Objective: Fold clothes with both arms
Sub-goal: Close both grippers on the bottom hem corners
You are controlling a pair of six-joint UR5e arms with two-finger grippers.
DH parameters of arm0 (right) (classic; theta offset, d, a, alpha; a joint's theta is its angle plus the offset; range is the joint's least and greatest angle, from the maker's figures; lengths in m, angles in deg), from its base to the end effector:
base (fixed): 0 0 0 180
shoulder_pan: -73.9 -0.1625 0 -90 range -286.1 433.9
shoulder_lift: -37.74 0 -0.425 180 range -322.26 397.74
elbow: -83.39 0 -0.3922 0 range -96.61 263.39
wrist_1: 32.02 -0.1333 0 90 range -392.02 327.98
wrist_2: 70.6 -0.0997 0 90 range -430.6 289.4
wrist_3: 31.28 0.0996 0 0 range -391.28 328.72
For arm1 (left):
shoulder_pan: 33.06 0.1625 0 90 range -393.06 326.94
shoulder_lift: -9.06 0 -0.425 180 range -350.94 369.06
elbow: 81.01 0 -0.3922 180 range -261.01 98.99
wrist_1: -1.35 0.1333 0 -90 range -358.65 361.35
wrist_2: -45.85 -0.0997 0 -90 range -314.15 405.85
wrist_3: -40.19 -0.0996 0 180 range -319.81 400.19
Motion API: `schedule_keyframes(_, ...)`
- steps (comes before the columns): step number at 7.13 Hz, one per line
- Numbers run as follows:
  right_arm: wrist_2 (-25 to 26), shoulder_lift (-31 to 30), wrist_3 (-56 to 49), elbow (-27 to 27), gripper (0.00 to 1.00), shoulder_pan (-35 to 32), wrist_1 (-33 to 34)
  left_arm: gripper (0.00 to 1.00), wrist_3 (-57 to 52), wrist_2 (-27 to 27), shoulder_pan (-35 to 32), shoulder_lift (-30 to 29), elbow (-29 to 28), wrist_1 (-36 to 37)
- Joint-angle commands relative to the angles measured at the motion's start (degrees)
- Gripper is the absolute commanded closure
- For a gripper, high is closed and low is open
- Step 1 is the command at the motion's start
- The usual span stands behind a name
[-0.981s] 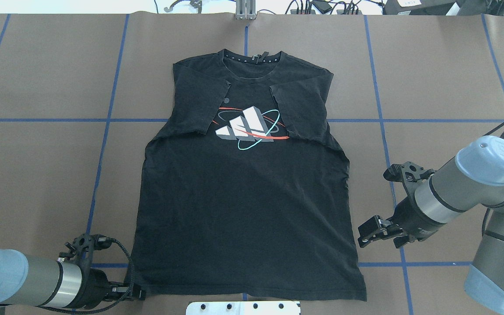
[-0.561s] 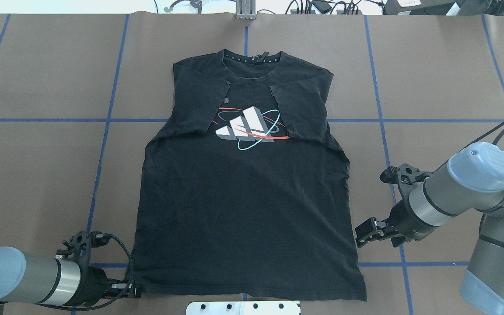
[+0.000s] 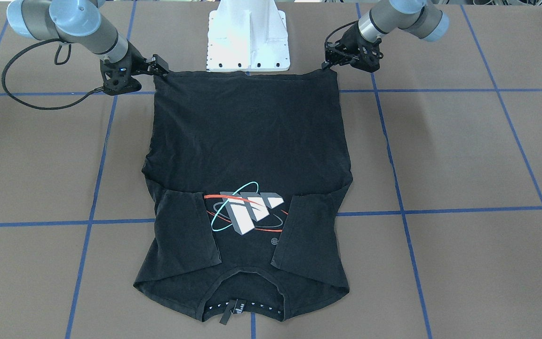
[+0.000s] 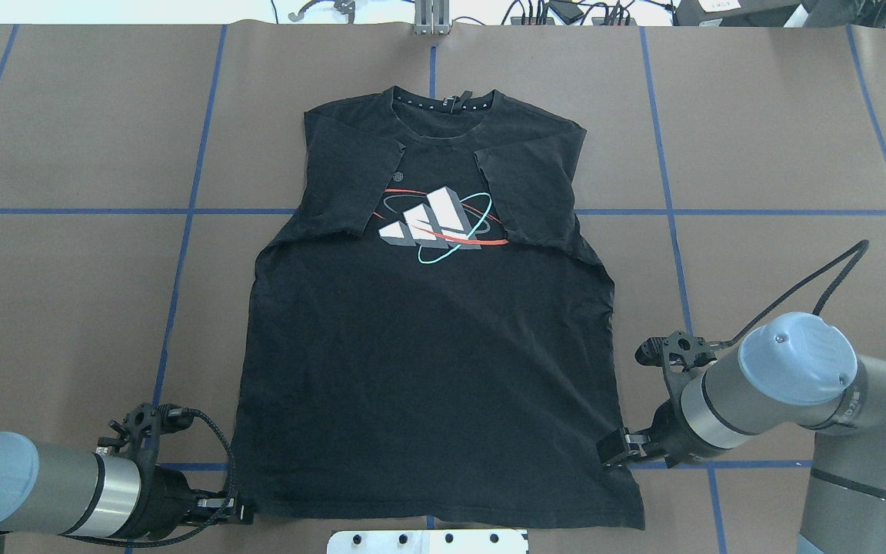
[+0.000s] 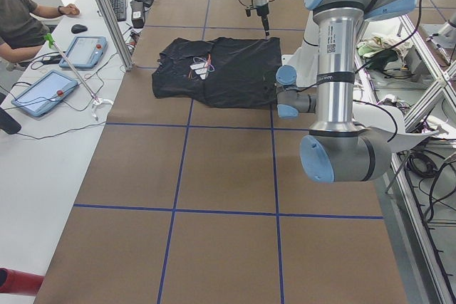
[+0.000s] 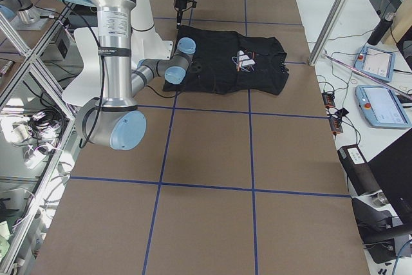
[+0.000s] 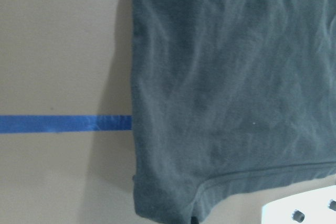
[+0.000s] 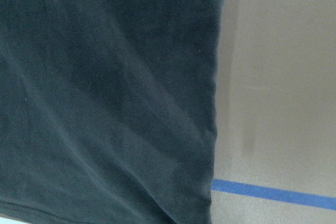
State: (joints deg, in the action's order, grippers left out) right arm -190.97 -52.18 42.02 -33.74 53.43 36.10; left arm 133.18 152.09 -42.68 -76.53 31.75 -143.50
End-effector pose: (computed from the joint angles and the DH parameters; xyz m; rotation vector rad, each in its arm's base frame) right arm -0.4203 -0.2454 0.3891 -0.2043 -0.9499 -0.1664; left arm 0.4358 -0.1808 0.3950 -0.1697 1.2784 -0.0077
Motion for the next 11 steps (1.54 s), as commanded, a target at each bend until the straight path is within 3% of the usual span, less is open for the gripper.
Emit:
schedule_keyframes(1,1.28,-0.78,0.61,-0.03,0.00,2.53,0.08,1.00,0.00,0.01,-0.05,0.07,0.01,0.00)
schedule_keyframes(4,1.45,-0.52,2.37,0.15,0.14,4.90,0.16,1.00,0.00,0.01,0.04,0.07,0.00,0.00)
schedule_keyframes(6,2.94,-0.34,4.74,0.50,0.40,6.75,0.34,1.00,0.00,0.01,0.04,0.07,0.00,-0.09)
schedule_keyframes(11,3.12,-0.60,4.65,1.03,0.38,7.11,0.78,1.00,0.09,0.01,0.04,-0.02,-0.08,-0.09)
